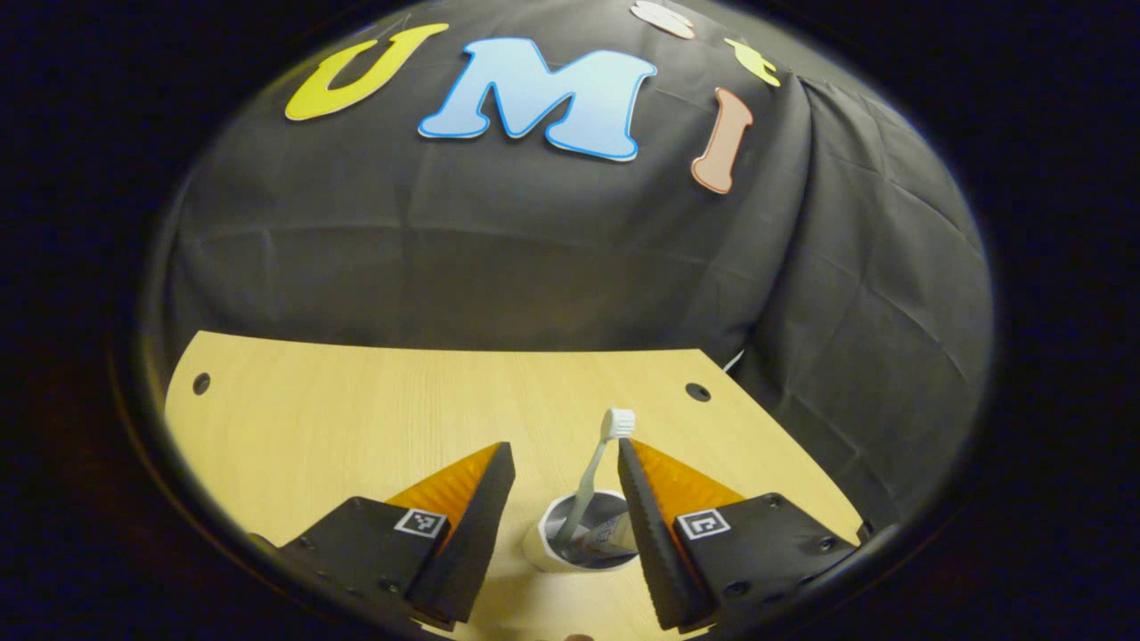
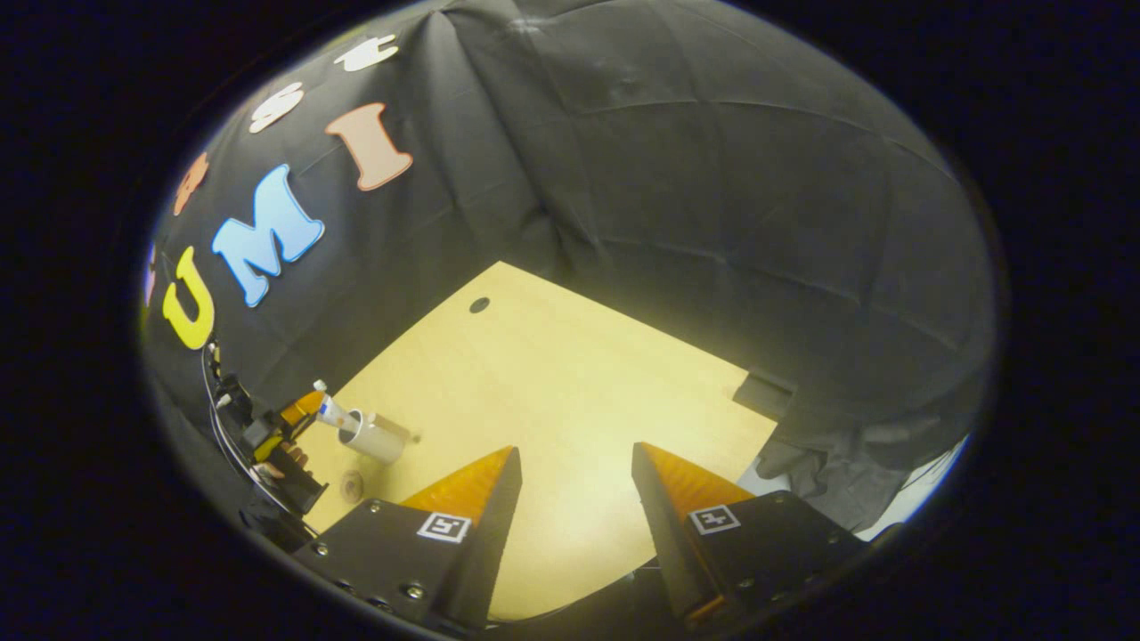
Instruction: Put the toothbrush and toothpaste on the desktop into the cup, then pick up the cup and place it on the coaster on the desktop.
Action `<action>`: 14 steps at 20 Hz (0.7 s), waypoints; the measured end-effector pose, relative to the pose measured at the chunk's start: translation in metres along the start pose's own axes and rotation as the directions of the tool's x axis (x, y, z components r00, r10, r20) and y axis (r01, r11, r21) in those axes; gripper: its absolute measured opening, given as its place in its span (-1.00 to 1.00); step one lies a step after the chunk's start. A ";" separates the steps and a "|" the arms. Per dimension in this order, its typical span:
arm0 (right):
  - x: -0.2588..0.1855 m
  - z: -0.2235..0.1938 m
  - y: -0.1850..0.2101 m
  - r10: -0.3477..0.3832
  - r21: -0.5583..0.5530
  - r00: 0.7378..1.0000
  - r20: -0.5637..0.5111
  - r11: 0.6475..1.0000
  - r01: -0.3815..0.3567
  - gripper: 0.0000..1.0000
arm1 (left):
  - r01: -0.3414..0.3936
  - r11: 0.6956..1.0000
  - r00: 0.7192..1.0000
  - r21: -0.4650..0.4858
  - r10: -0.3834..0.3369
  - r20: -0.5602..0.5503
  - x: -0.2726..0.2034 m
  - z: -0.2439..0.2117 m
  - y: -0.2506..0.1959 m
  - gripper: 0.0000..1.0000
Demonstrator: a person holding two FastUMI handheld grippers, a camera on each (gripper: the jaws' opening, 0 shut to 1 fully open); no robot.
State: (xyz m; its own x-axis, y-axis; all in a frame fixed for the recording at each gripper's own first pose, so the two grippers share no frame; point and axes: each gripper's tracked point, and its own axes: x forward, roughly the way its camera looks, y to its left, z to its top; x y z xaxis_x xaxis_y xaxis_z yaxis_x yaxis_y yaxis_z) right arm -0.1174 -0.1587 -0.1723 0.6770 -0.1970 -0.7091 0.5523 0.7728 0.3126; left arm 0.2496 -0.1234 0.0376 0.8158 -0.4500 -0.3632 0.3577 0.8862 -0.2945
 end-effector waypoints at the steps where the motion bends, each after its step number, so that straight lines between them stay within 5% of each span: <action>1: 0.000 -0.001 0.006 0.011 -0.013 1.000 -0.004 1.000 -0.011 0.47 | -0.009 1.000 1.000 0.004 0.009 0.007 -0.008 0.002 0.003 0.73; 5: 0.009 -0.006 0.030 0.055 -0.086 0.998 -0.038 0.995 -0.058 0.47 | -0.044 0.999 0.999 0.012 0.044 0.003 -0.039 0.003 0.017 0.67; 9: 0.022 -0.010 0.078 0.183 -0.186 0.978 -0.103 0.962 -0.200 0.48 | -0.096 0.995 0.995 0.033 0.095 0.013 -0.084 0.004 0.039 0.68; 14: 0.043 -0.017 0.145 0.356 -0.377 0.898 -0.258 0.819 -0.433 0.48 | -0.168 0.985 0.986 0.038 0.168 0.008 -0.149 -0.012 0.057 0.78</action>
State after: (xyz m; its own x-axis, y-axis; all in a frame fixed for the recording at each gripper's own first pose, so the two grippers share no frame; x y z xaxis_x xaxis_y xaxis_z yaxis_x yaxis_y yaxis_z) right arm -0.0164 -0.0446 -0.1685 0.6793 0.2536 -0.6886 -0.0243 0.9456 0.3244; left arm 0.1423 -0.0072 0.0643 0.8679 -0.2939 -0.4005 0.2326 0.9528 -0.1952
